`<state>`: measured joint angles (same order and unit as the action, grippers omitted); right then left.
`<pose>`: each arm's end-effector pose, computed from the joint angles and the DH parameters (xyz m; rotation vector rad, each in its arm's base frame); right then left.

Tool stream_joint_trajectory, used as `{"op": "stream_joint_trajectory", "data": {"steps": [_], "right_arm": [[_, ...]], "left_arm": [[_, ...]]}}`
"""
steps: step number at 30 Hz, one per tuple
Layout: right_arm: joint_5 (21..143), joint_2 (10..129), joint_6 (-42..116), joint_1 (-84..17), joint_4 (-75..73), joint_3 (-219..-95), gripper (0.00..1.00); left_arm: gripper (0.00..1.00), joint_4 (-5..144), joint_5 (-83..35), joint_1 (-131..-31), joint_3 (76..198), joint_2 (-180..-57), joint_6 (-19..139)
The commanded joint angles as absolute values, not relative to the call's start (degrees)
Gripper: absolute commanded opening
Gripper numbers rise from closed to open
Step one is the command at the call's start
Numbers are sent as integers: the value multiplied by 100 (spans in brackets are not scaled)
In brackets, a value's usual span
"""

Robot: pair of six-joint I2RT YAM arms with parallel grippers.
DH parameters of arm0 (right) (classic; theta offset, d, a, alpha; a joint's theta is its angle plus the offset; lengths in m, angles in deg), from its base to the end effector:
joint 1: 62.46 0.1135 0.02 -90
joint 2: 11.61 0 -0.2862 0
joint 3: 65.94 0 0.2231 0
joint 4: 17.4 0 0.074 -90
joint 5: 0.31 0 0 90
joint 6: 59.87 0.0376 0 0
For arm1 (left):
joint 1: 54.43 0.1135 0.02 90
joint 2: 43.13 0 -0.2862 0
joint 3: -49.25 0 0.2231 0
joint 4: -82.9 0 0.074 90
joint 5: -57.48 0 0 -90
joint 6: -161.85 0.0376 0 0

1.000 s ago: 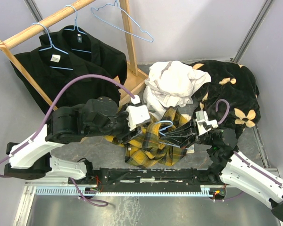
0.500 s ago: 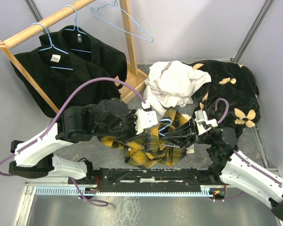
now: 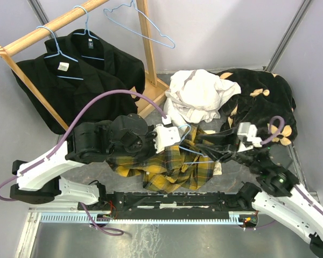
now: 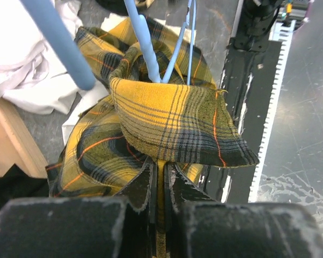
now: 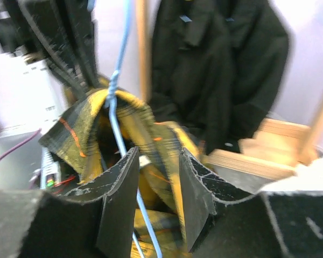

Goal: Place the shirt on the hanger

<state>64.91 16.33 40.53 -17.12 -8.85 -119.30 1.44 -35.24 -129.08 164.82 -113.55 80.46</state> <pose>0.0395 0.0624 0.3747 -0.7753 1.1508 1.0969 0.0471 -0.1647 0.4753 1.4856 1.7125 -0.5801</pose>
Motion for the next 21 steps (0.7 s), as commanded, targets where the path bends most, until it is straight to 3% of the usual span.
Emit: {"op": "stream_joint_trajectory", "data": {"steps": [1, 5, 8, 14, 21], "right_arm": [[8785, 1003, 3455, -1694, 1146, -12596, 43], [10585, 561, 4105, -1694, 2480, -12688, 46], [11169, 404, 4792, -1694, 3105, -12594, 46], [10735, 337, 5980, -1694, 2743, -11960, 50], [10547, 1582, 7042, -1694, 2270, -12038, 51]], "left_arm": [[3, 512, -4077, -12922, 16191, -11006, 7682], [3, 975, -4818, -12927, 15846, -10724, 7157], [3, 1282, -5229, -12927, 15650, -10572, 6838], [3, 1668, -5990, -12922, 15546, -10645, 6373], [3, 2005, -6376, -12922, 15404, -10750, 6283]]}}
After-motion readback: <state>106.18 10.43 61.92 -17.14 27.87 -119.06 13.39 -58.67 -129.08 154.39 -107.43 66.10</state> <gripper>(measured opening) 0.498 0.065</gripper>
